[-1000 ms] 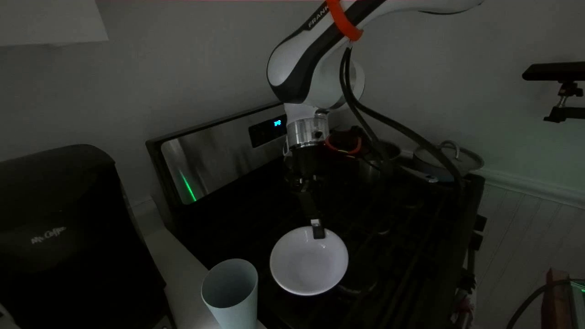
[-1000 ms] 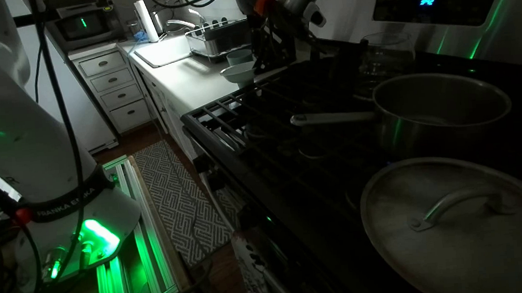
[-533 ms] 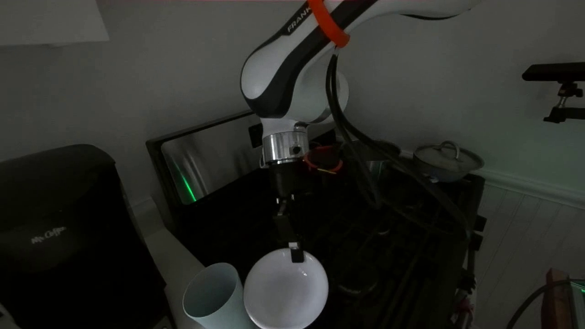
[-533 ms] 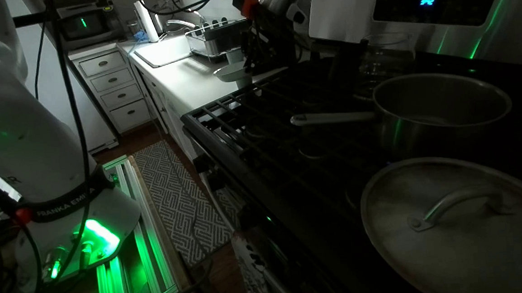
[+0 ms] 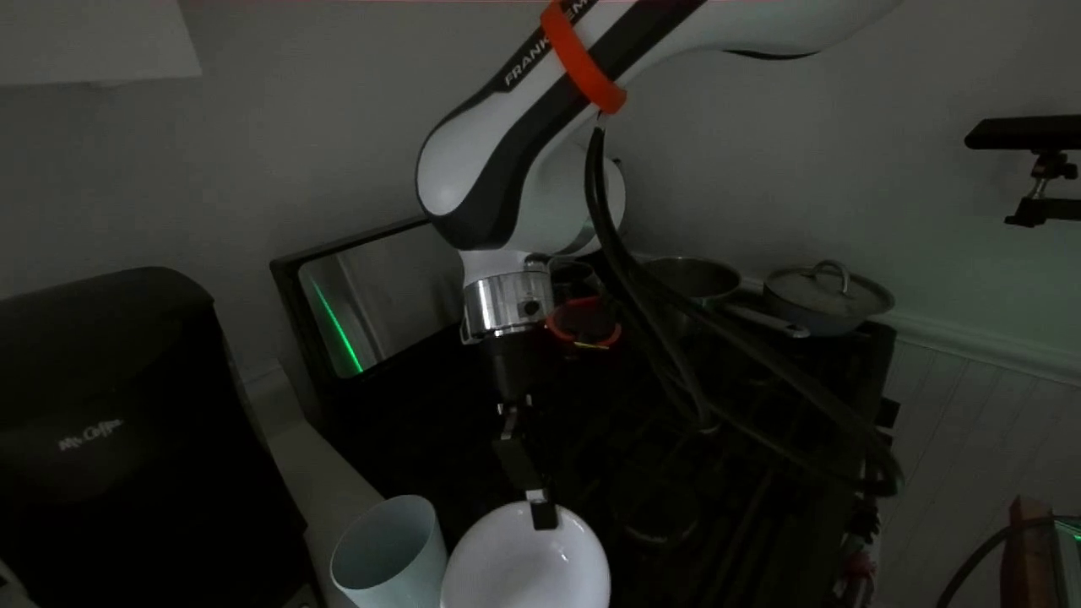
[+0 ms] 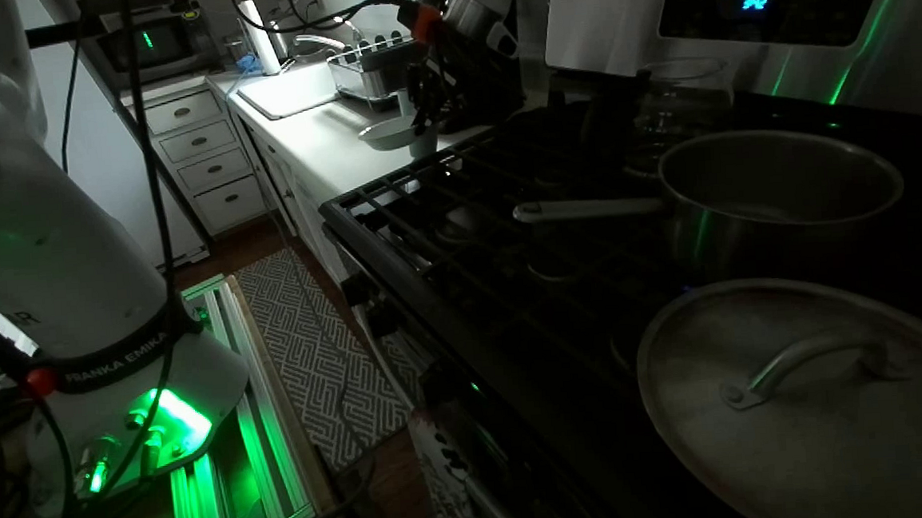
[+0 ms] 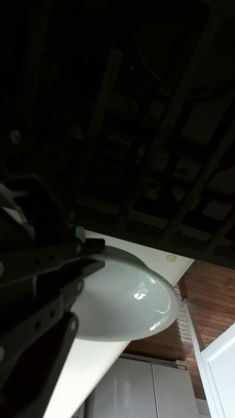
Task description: Remove the white plate from the stove and put it on the counter
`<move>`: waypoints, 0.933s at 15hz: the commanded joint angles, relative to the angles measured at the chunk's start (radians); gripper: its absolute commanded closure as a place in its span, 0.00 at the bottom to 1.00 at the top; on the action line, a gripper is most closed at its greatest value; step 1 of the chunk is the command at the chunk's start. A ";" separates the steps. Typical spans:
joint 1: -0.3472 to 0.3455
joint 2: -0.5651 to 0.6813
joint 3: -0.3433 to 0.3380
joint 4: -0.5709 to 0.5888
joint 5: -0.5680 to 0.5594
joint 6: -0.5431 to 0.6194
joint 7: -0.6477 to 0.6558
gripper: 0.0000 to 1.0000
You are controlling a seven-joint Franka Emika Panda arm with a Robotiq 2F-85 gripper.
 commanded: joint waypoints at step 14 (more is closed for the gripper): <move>0.060 0.154 0.024 0.235 -0.127 -0.319 0.010 0.98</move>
